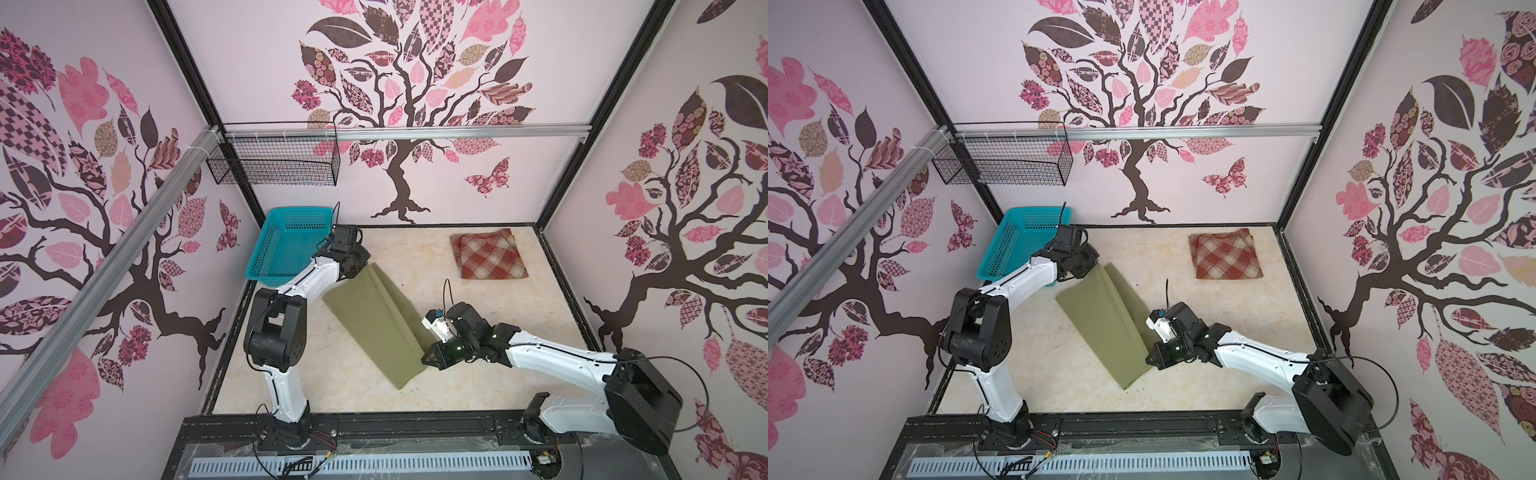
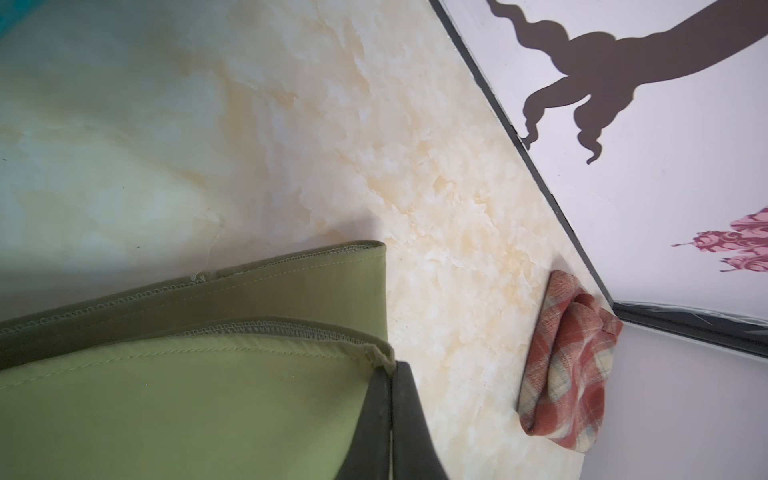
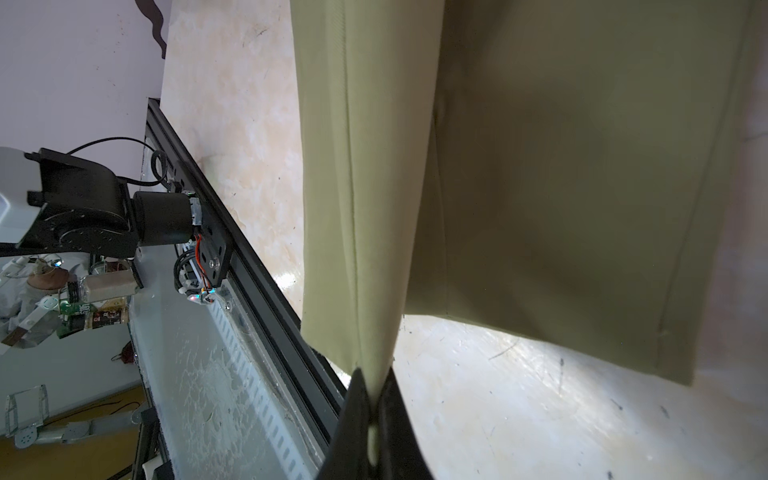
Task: Fold and stack skirts
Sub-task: Fold the skirt at the center of the table.
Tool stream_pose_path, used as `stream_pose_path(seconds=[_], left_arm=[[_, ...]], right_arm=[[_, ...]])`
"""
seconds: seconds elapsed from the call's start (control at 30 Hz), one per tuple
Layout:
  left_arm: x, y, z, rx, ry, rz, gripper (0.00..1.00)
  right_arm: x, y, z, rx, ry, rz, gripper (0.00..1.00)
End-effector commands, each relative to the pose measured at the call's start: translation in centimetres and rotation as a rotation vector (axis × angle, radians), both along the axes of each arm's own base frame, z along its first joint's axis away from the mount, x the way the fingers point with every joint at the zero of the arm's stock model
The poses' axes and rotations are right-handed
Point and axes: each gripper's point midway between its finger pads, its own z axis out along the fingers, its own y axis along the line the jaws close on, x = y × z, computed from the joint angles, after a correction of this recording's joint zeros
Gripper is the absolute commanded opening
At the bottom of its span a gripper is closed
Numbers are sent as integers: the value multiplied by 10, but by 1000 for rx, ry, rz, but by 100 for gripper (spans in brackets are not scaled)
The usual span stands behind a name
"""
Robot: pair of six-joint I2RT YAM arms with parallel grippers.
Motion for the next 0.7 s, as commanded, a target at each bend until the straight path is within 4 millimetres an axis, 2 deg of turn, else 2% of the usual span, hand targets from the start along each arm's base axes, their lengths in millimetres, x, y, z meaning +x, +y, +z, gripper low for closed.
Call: stream_pose_path(seconds=[0.0, 0.37, 0.67], left_arm=[[20, 1, 16, 4, -64, 28, 0], [32, -1, 0, 0, -47, 41, 0], [35, 1, -2, -8, -53, 54, 0]], right_arm=[[3, 0, -4, -36, 21, -1, 0], [17, -7, 5, -136, -6, -20, 0], [25, -11, 8, -186, -31, -23, 0]])
